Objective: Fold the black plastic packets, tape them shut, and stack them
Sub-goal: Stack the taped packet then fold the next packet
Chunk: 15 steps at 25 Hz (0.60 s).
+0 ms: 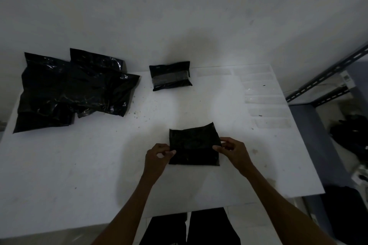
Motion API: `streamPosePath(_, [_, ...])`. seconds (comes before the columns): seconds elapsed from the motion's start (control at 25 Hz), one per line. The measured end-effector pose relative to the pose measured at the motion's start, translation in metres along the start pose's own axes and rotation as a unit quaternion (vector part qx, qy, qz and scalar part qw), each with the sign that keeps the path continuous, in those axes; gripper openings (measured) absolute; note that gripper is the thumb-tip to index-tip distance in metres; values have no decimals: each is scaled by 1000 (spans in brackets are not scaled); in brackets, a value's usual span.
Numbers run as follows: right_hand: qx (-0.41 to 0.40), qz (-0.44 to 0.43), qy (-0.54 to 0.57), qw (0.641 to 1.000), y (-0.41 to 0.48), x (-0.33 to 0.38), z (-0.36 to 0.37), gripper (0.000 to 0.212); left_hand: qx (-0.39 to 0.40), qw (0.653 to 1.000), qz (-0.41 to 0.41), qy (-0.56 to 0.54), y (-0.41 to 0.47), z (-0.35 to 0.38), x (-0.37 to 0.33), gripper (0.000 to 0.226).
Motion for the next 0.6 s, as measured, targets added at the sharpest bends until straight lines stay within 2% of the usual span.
streamPosePath(0.08, [-6,-5,-19,1000,0,-1,1,32,-5,1000,-1,-18,-1,-1,-6,12])
streamPosePath(0.24, [-4,-26,-35,999,-2,0,0,17,-13,998,-41,-42,-2,1,-6,12])
streamPosePath(0.4, [8,-23,-5,1000,-11,-4,-6,15,29,995,-55,-77,-8,0,-2,9])
streamPosePath(0.48, [9,-46,-27,999,-20,-10,-11,14,57,997,-36,-48,-11,-2,4,4])
streamPosePath(0.6, [13,-87,-80,993,-35,-23,-15,19,77,997,21,22,-13,-5,16,17])
Point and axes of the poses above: each hand's wrist, its own y-axis towards the middle knuckle, its own z-axis out of the palm, x = y × z, the point moved 9 cm from there along y, towards the middle knuckle, and after that the axes turned 11 degrees about -x, right-handed, at the moved point
